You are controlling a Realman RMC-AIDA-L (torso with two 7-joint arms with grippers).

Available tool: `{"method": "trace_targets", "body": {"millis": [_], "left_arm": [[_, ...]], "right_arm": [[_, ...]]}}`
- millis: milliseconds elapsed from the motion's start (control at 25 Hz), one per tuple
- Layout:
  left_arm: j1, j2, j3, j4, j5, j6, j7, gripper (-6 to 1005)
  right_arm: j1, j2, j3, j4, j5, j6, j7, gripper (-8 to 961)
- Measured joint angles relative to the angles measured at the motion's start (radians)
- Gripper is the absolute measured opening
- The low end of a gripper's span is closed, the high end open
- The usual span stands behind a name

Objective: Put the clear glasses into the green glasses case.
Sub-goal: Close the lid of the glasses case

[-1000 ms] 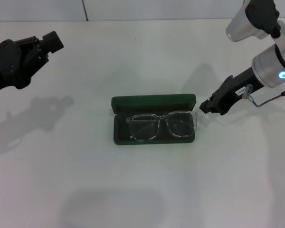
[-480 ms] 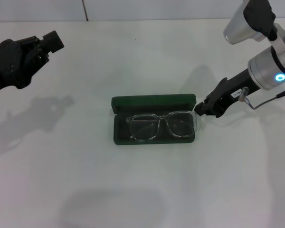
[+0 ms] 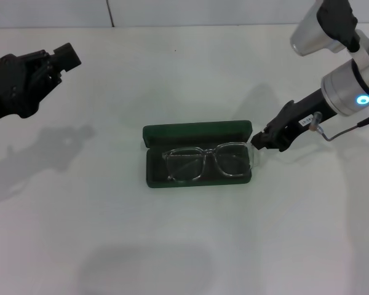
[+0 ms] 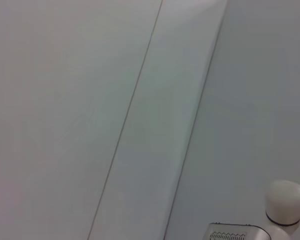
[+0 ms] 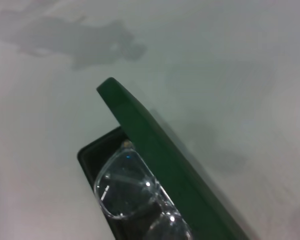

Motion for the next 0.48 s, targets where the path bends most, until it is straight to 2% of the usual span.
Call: {"method": "trace_targets", "body": {"millis": [320, 480], "left_arm": [[0.002, 0.000, 0.000, 0.000, 0.000, 0.000, 0.000, 56], [-0.002, 0.000, 0.000, 0.000, 0.000, 0.000, 0.000, 56]], "right_arm": [[-0.015, -0.004, 0.001, -0.002, -0.021, 0.030, 0.017, 3], [-0.012, 0.002, -0.010, 0.006, -0.036, 0.057, 0.012, 3]]}}
